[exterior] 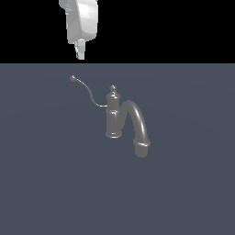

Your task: Turn on the faucet by rotating a designated handle.

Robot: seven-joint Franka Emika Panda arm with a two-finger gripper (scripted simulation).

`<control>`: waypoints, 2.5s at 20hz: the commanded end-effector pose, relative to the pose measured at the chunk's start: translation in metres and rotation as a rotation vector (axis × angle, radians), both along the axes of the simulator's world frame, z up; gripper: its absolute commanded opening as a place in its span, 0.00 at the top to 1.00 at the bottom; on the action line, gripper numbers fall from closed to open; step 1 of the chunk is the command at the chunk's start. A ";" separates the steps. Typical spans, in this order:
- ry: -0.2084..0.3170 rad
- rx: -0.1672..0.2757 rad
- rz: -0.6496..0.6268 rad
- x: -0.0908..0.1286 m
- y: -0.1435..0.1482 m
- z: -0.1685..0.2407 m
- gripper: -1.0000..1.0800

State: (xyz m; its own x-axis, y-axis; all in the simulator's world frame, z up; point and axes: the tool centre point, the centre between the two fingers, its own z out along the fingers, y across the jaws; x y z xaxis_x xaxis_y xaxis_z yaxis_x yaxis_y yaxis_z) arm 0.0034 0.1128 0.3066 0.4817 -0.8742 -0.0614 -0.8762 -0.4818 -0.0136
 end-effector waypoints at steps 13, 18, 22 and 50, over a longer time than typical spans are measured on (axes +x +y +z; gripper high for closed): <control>-0.008 -0.056 -0.225 0.031 0.027 -0.059 1.00; -0.010 -0.062 -0.245 0.033 0.029 -0.064 1.00; -0.010 -0.062 -0.245 0.033 0.030 -0.064 1.00; -0.010 -0.062 -0.245 -0.042 0.008 -0.065 1.00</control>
State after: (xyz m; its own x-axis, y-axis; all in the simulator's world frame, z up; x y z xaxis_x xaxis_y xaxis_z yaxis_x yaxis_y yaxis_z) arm -0.0304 0.1205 0.2433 0.2527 -0.9675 0.0000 -0.9675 -0.2527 -0.0082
